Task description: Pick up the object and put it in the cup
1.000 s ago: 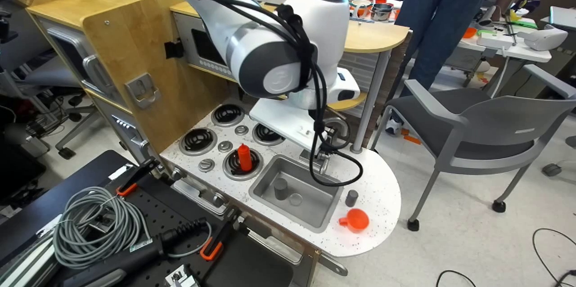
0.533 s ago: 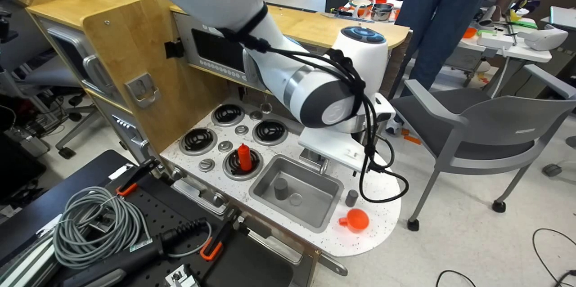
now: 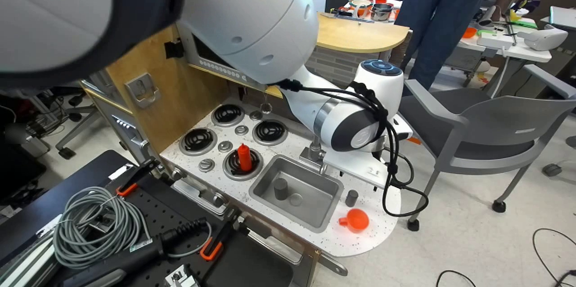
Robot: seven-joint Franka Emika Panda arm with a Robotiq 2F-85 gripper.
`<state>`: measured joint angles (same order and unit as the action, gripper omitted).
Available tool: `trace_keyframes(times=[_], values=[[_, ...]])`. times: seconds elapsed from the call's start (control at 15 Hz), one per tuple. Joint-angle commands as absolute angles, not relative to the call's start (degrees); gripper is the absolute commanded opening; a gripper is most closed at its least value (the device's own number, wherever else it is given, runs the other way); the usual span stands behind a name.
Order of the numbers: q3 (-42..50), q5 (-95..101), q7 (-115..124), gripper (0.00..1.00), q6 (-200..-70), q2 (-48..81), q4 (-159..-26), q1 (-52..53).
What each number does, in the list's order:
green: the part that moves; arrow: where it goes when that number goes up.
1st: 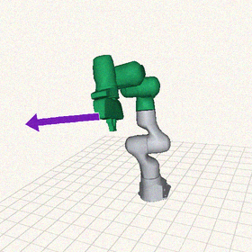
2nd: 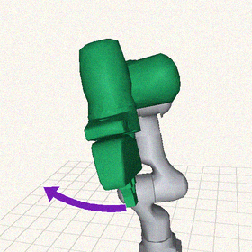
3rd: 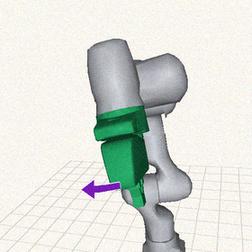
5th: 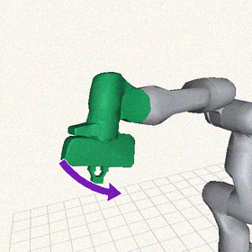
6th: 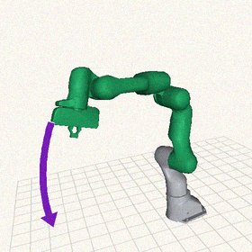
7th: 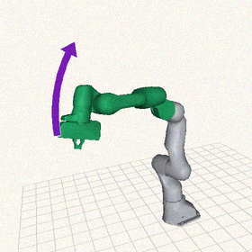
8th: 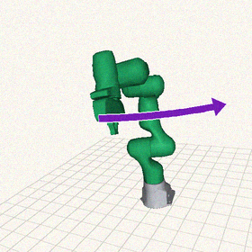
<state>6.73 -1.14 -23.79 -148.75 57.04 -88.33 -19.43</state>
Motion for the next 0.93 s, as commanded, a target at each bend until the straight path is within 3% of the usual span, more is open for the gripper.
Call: trace_keyframes(times=[0.0, 0.87], values=[[7.02, 1.54, -21.54, 1.0, -143.02, 62.48, -79.79, -19.95], [6.78, 4.39, -22.98, 1.0, -135.35, 68.92, -70.64, -19.42]])
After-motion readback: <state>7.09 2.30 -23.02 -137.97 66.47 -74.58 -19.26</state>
